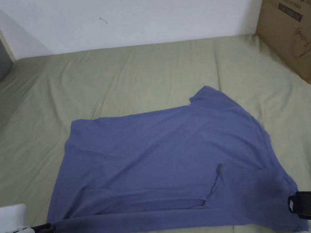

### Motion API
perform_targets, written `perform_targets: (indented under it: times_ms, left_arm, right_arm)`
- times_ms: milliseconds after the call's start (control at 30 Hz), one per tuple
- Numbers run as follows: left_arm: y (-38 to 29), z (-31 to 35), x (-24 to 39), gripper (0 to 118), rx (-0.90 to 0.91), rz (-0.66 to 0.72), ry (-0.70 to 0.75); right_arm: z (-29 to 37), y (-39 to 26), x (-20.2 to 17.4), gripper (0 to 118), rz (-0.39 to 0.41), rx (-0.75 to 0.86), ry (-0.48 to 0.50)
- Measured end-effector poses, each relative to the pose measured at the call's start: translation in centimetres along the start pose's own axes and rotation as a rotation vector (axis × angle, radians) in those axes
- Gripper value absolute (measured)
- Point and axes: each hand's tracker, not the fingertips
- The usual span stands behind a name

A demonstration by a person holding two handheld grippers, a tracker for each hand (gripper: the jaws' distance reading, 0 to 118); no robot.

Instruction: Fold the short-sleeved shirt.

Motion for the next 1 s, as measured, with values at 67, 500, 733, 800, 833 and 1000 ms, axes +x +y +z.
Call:
perform_targets:
  times_ms: [67, 500, 733, 800, 833, 1000]
  left_arm:
    - [-0.5, 1.0, 0.0, 66, 0.022, 0.004, -0.021]
    - [-2.7, 2.0, 0.9, 36, 0.018, 0.024, -0.051]
    - [1.0, -0.8, -2.3, 85, 0.057, 0.148, -0.04]
    - [1.0, -2.2, -3.1, 67, 0.037, 0.232, -0.147]
    - [0.8, -2.8, -3.2, 44, 0.01, 0.248, -0.196]
    - [0.1, -4.9, -3.0, 2, -0.073, 0.161, -0.166]
  right_arm:
    - [1.0, 0.0, -0.3, 53, -0.002, 0.037, 0.047]
    - [-0.5, -2.9, -3.7, 0, 0.054, -0.04, 0.111]
    - [-1.0, -2.9, -2.2, 0, 0.027, -0.064, 0.081]
    - [-1.3, -3.1, -1.7, 0, 0.009, -0.079, 0.078]
    - [-1.4, -3.2, -1.5, 0, 0.002, -0.085, 0.076]
    - [-1.2, -3.4, -0.6, 0, -0.035, -0.094, 0.073]
